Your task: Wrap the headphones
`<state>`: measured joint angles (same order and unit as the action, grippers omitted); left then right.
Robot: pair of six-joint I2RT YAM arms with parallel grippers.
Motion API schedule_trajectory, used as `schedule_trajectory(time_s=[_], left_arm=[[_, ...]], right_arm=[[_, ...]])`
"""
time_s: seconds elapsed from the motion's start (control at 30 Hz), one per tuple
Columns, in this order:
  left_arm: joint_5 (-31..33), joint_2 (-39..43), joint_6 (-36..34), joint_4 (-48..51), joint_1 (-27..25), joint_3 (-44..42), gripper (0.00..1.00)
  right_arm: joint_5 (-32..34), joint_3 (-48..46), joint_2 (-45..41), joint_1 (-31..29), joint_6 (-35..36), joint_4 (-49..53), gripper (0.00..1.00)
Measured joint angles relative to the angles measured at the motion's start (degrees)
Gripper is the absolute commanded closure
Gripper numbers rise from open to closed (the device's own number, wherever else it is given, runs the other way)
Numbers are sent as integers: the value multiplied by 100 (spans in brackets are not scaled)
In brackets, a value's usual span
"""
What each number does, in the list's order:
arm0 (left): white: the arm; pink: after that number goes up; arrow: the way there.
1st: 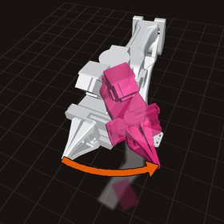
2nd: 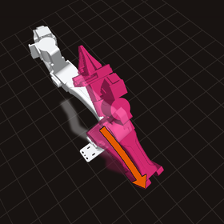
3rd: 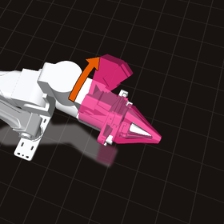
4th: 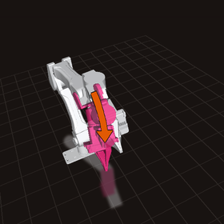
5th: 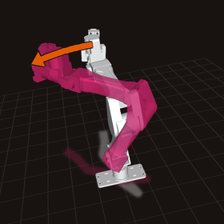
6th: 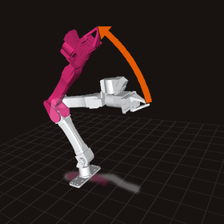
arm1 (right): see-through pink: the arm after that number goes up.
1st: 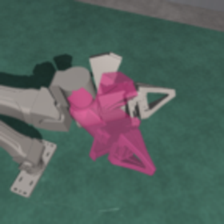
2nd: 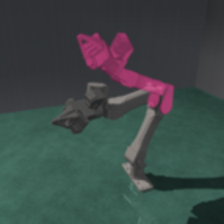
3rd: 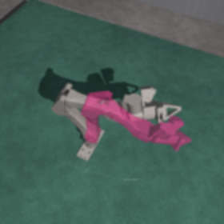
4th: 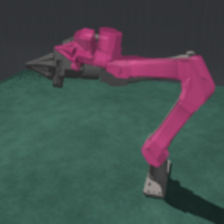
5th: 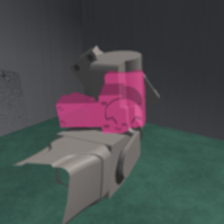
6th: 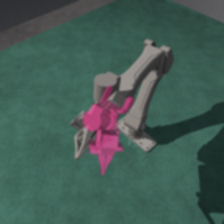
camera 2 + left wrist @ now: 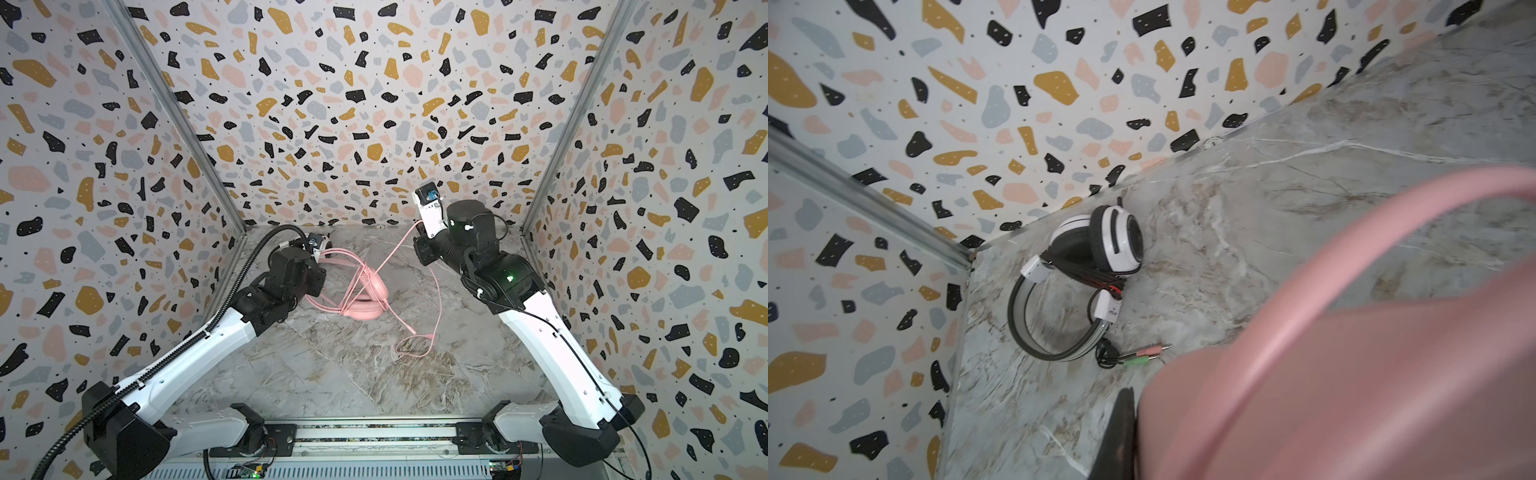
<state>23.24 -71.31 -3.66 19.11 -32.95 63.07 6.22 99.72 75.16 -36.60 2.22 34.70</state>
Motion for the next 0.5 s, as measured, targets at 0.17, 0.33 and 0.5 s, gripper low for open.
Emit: schedule_trajectory(time_s=[0.17, 0.33, 0.5], left_arm=[[-400, -146, -116, 24, -444, 11, 100], [-1073, -35, -92, -22, -597, 31, 100], [-1528, 579, 109, -188, -575, 31, 100]], right_arm=[[-94, 509, 579, 26, 90, -22, 94], [-352, 883, 1119, 411, 85, -2, 94], [-798, 726, 1261, 1220, -144, -92, 94]])
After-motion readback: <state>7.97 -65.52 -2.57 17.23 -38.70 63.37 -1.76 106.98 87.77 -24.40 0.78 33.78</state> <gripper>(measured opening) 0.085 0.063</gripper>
